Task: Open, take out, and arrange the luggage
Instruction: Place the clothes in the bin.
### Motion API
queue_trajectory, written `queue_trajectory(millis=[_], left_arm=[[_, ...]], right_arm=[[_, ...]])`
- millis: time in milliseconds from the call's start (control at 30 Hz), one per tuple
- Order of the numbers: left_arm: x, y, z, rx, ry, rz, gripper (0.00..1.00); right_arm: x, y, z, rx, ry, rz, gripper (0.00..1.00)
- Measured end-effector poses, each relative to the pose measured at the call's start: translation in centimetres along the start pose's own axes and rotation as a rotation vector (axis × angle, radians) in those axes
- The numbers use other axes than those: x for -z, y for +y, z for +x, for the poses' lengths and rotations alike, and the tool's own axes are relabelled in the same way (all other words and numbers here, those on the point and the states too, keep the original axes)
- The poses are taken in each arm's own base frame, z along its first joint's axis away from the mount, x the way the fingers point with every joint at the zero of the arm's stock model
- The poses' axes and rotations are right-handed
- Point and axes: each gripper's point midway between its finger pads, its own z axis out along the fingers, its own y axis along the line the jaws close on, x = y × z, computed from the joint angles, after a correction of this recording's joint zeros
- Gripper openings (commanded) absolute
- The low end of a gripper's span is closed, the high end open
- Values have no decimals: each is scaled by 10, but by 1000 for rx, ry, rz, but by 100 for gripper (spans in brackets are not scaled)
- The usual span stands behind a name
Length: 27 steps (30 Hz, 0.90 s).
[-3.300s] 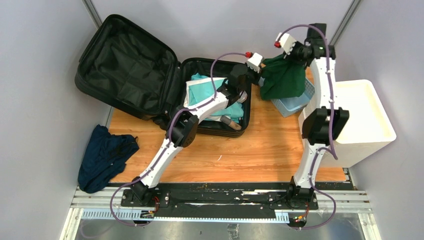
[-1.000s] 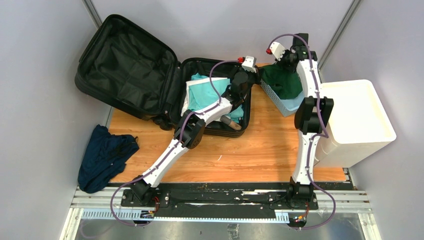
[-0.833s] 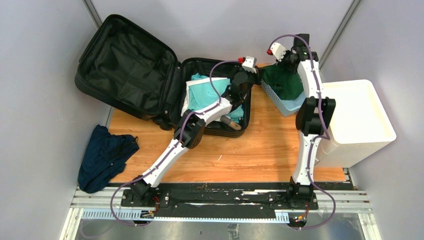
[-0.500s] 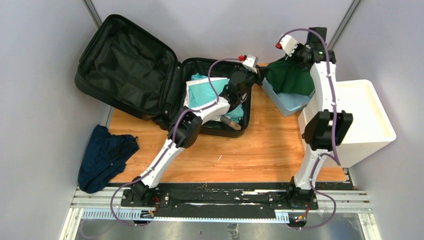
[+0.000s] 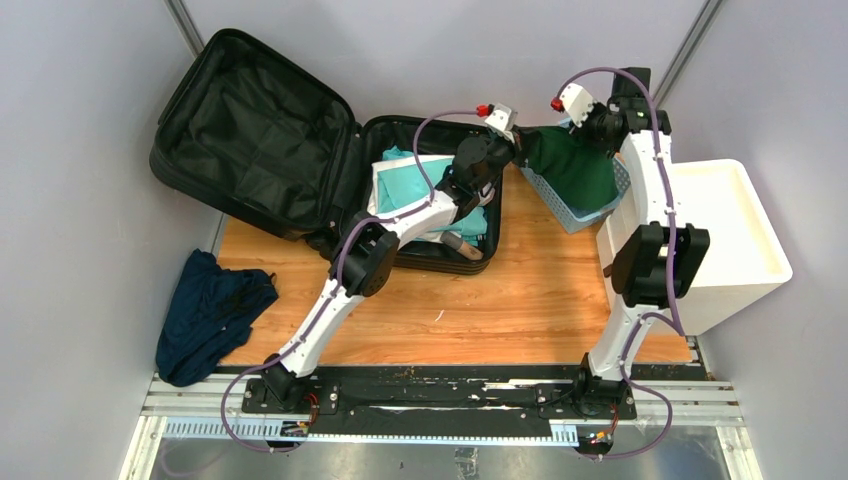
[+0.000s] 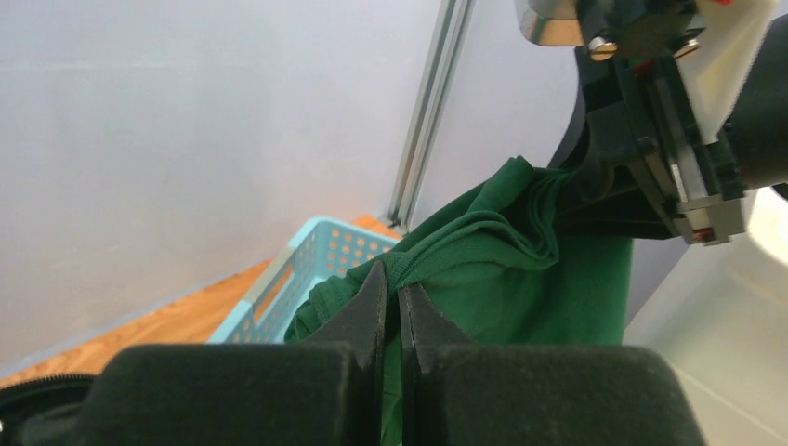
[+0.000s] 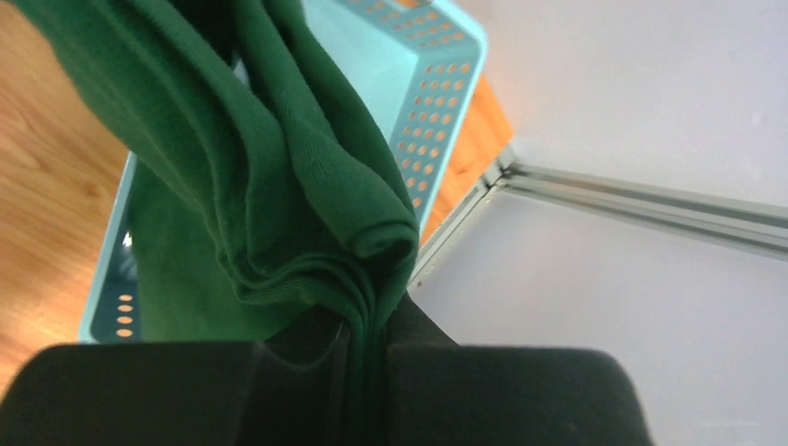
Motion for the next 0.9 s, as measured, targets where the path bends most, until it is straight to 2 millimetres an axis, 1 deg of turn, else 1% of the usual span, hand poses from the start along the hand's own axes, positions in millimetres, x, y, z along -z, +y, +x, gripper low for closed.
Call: queue_trajectory(millis=[33, 100, 167, 200, 367, 500, 633, 767, 800, 833, 867, 900], left_arm=[[1, 3, 10, 0, 19, -3, 3], [3, 6, 22, 0, 41, -7, 6], [4, 10, 30, 2, 58, -13, 6], [3, 10, 31, 2, 58, -15, 6], [-5, 11, 24, 2, 23, -22, 6], [-6, 19, 26, -8, 15, -59, 5], [-10, 29, 23, -21, -15, -103, 5], [-15, 44, 11, -39, -66, -165, 6], [-16, 48, 7, -42, -80, -181, 7], [-17, 51, 4, -43, -94, -193, 11], [-18, 54, 1, -43, -105, -204, 15], [-18, 57, -1, -42, -114, -213, 21]], right_arm=[[-4, 5, 5, -5, 13, -14, 0], [-7, 13, 13, -12, 35, -39, 0], [-7, 16, 17, -16, 49, -45, 0], [-7, 15, 18, -17, 52, -43, 0], [-8, 14, 19, -56, 60, -35, 0], [-10, 17, 14, -118, 38, -45, 0], [-8, 21, 4, -208, -15, -69, 0], [-1, 15, -16, -310, -99, -85, 0], [0, 13, -21, -332, -116, -87, 0], [-1, 12, -24, -354, -131, -89, 0], [-2, 11, -27, -374, -141, -94, 0], [-5, 11, -27, -400, -147, -101, 0]])
